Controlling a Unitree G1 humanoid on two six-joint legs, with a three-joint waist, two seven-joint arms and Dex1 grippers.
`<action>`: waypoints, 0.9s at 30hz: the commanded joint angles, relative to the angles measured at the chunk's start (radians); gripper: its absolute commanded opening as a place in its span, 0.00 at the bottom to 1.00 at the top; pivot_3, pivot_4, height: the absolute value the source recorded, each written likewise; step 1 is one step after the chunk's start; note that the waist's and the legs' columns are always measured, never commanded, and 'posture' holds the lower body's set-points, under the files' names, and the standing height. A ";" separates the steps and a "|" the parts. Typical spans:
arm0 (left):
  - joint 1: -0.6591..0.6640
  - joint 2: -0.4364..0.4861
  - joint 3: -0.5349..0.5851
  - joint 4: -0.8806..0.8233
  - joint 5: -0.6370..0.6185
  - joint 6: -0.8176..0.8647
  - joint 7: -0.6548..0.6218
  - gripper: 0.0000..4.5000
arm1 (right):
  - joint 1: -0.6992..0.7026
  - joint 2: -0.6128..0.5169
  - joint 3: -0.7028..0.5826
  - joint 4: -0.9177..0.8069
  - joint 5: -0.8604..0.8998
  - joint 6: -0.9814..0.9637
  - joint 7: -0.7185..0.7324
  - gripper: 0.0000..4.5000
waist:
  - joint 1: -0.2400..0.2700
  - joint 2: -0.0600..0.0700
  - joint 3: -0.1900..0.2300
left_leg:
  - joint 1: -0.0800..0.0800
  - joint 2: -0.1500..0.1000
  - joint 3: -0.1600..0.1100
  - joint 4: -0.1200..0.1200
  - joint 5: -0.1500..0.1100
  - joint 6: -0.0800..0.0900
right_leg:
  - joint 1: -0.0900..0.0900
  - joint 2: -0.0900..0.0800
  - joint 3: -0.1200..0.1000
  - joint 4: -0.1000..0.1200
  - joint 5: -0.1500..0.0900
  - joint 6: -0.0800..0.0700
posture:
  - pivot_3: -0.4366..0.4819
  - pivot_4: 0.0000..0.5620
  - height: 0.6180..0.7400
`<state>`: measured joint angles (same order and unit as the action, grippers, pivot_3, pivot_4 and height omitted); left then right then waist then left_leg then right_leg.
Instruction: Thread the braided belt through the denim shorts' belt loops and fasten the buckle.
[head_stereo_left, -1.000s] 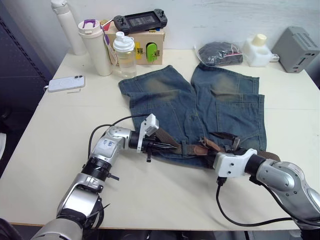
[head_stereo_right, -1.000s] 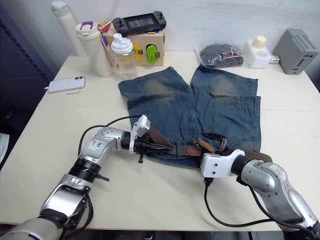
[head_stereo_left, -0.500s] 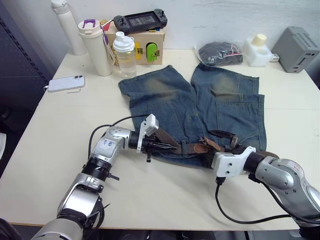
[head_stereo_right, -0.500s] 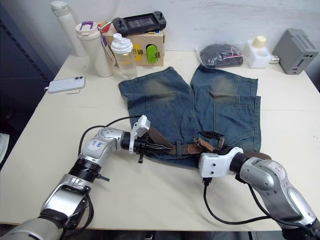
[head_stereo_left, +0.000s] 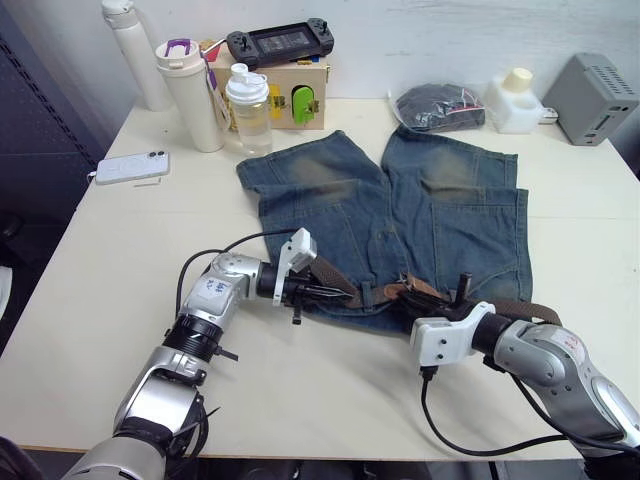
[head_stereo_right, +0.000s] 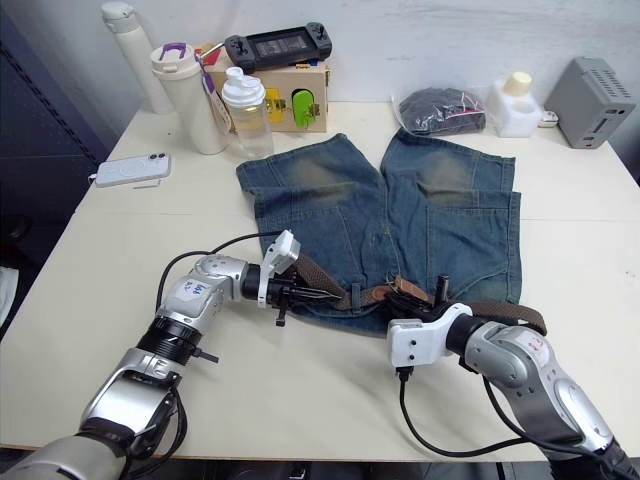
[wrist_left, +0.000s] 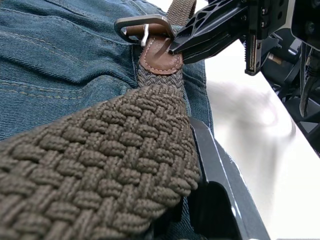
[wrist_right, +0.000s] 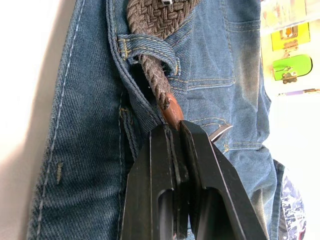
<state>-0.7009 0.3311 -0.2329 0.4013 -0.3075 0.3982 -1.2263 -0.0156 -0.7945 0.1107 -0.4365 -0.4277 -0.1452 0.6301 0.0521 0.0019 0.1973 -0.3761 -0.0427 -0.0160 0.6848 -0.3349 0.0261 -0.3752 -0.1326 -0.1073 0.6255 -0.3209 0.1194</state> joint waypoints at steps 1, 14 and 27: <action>-0.005 -0.003 0.008 -0.022 -0.003 0.002 -0.008 0.00 | 0.004 0.008 -0.004 -0.027 0.005 -0.014 0.000 0.00 | -0.001 0.000 0.000 | 0.000 0.000 0.000 0.000 0.000 0.000 | 0.000 0.000 0.000 0.000 0.000 0.000 | 0.48 0.27 0.59; -0.005 -0.003 0.018 -0.016 -0.003 0.002 -0.007 0.00 | 0.030 0.012 -0.039 -0.067 0.055 0.058 0.038 0.32 | -0.001 0.000 0.000 | 0.000 0.000 0.000 0.001 0.000 0.000 | 0.000 0.000 0.000 0.001 0.000 0.000 | 0.48 0.27 0.59; -0.014 -0.013 -0.007 -0.001 0.013 -0.062 -0.071 0.00 | 0.122 0.001 -0.087 -0.131 0.049 0.062 0.045 0.32 | -0.001 0.000 0.000 | 0.000 0.000 0.000 0.001 0.000 0.000 | 0.000 0.000 0.000 0.001 0.000 0.000 | 0.48 0.27 0.59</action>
<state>-0.7012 0.3284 -0.2275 0.4041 -0.3014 0.3568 -1.2811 0.0998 -0.7841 0.0550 -0.5229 -0.3787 -0.0803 0.6770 0.0514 0.0019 0.1973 -0.3760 -0.0429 -0.0155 0.6854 -0.3349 0.0263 -0.3753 -0.1324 -0.1074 0.6264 -0.3209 0.1194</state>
